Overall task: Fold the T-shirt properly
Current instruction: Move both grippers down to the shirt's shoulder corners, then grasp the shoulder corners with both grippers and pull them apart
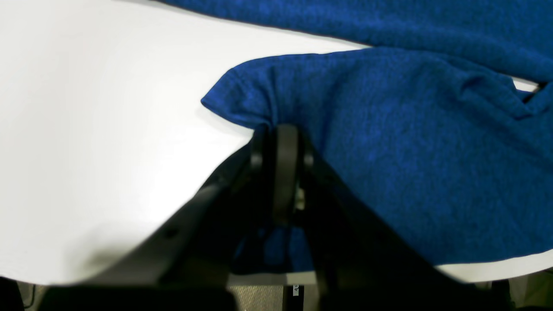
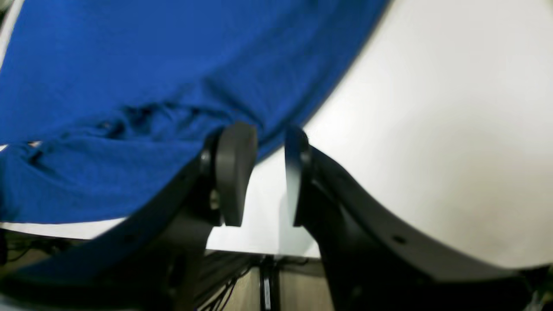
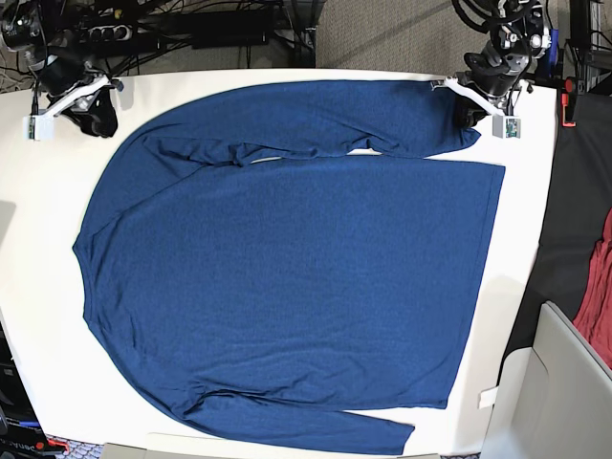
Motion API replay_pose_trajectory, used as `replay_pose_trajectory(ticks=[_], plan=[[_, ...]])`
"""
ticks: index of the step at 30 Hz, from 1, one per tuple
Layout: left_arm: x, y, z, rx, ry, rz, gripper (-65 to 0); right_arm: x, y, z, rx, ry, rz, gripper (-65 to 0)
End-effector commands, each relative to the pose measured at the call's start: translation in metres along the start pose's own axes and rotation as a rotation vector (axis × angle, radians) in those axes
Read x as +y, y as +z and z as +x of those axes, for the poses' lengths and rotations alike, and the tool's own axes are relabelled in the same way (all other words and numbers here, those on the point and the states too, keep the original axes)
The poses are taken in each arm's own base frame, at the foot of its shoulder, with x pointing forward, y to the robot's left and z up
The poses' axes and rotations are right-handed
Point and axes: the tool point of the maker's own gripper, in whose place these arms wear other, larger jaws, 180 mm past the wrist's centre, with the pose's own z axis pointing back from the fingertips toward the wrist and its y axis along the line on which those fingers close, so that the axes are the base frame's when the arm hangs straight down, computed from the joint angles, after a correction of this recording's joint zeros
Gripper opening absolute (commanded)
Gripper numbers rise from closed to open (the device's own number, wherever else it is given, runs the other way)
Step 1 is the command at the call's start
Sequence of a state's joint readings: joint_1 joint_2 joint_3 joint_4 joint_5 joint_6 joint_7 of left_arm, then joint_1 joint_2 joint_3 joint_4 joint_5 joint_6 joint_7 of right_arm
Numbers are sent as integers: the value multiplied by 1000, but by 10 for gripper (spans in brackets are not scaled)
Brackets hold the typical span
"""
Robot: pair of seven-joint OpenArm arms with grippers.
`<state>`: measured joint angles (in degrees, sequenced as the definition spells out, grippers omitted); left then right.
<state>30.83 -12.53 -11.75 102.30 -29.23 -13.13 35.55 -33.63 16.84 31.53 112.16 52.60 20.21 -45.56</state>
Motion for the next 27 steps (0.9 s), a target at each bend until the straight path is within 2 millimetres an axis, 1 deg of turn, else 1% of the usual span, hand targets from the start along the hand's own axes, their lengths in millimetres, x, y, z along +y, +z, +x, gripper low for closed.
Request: replay_pose_trajectory(ticks=[1, 4, 8, 12, 14, 19, 23, 27], plan=[[2, 3, -12, 52, -5, 7, -650, -3, 0, 8, -30, -6, 3, -482], [2, 3, -12, 52, -5, 7, -650, -14, -7, -2, -17, -60, -16, -482], [0, 2, -13, 55, -7, 0, -650, -18, -15, 2, -37, -89, -16, -476], [0, 2, -13, 55, -7, 0, -650, -27, -27, -1, -36, -133, -24, -437], [0, 2, -12, 54, -7, 2, -650, -27, -33, -6, -39, -172, -25, -438], [2, 3, -12, 52, -7, 6, -650, -36, -41, -19, -20, -228, -40, -449], [0, 2, -12, 55, -9, 1, -650, -40, -50, -15, -32, -253, -39, -449], [0, 2, -12, 55, -9, 1, -650, -50, -60, -14, -36, -314, -74, -449]])
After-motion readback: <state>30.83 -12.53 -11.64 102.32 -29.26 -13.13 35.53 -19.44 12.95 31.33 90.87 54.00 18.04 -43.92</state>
